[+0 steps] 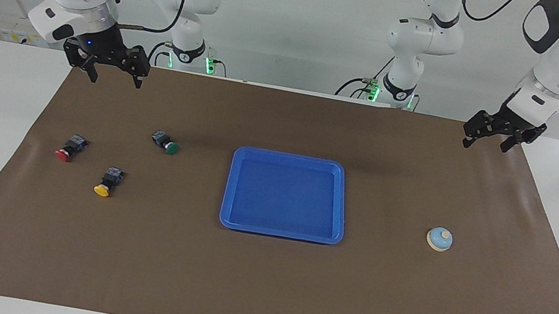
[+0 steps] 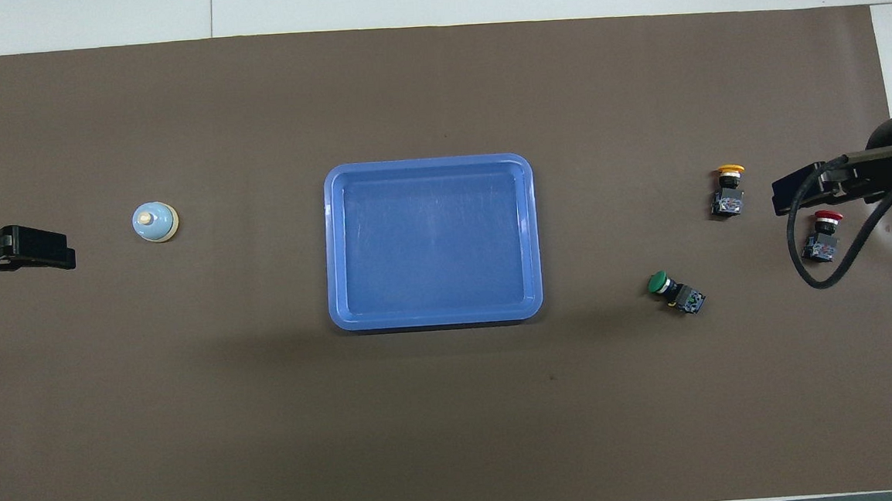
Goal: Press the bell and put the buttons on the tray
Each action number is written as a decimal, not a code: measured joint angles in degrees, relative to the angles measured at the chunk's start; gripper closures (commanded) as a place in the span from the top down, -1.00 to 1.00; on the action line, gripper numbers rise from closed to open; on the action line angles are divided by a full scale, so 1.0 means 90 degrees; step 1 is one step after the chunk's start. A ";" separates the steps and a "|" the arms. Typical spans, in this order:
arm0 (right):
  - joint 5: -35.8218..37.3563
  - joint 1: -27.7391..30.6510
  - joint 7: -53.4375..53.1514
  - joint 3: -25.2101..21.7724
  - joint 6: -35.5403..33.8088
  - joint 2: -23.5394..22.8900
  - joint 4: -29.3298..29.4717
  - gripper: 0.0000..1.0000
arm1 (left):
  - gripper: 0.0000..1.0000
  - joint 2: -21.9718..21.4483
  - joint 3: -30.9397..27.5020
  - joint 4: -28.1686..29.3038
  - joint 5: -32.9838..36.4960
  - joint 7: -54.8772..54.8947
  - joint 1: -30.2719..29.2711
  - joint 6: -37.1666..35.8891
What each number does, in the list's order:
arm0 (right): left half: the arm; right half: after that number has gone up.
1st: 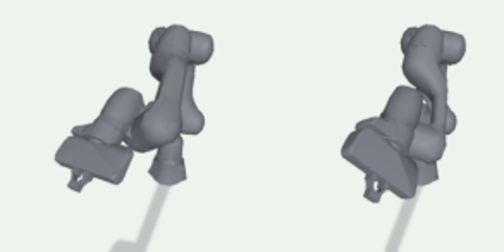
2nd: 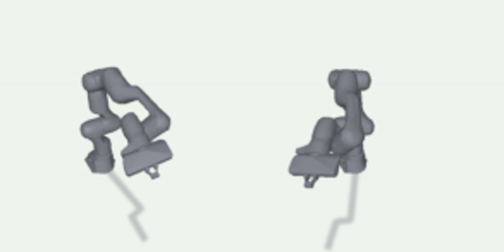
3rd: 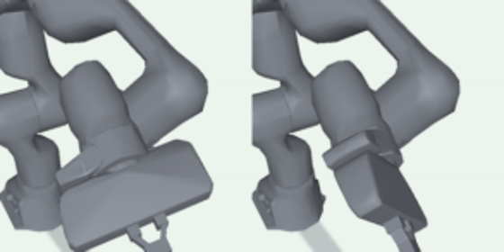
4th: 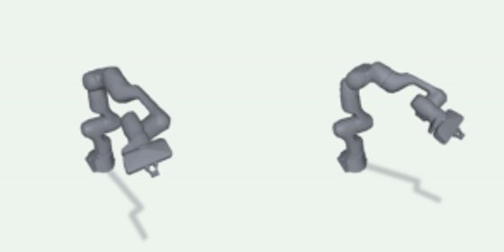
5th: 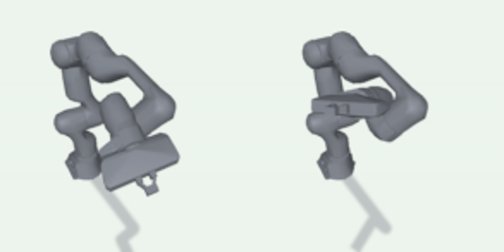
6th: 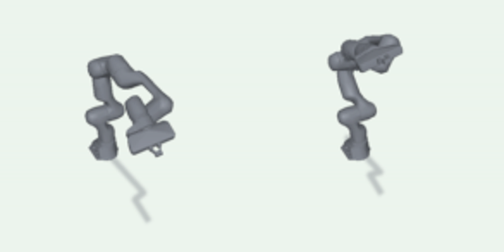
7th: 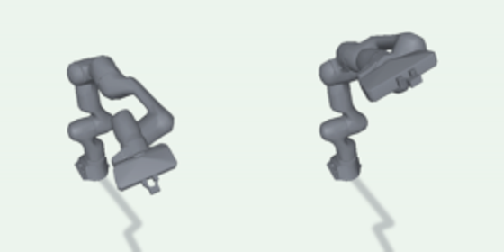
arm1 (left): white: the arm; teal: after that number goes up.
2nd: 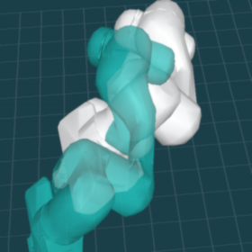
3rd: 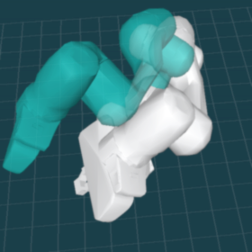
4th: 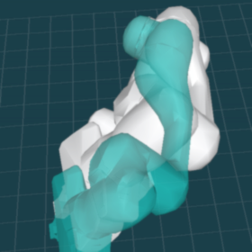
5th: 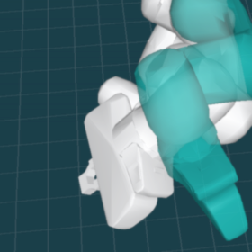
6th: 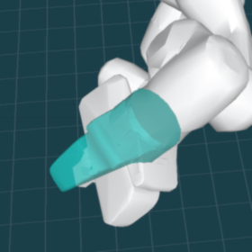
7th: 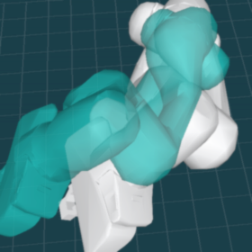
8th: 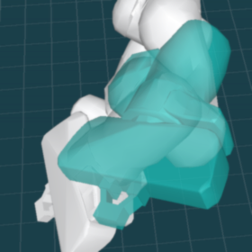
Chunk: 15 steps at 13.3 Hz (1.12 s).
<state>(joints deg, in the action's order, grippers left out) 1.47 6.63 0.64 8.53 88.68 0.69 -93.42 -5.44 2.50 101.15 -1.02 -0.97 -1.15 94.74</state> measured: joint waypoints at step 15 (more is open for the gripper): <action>0.0000 0.0000 0.0000 0.0000 0.0000 0.0000 0.0000 1.00 | -0.07 0.1121 -0.0035 0.0309 0.0001 0.0009 -0.0205 0.1797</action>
<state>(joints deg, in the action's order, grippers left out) 1.47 6.63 0.64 8.53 88.68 0.69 -93.42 4.65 2.18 103.93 -1.01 -0.89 -3.00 110.91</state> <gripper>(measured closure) 0.000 0.524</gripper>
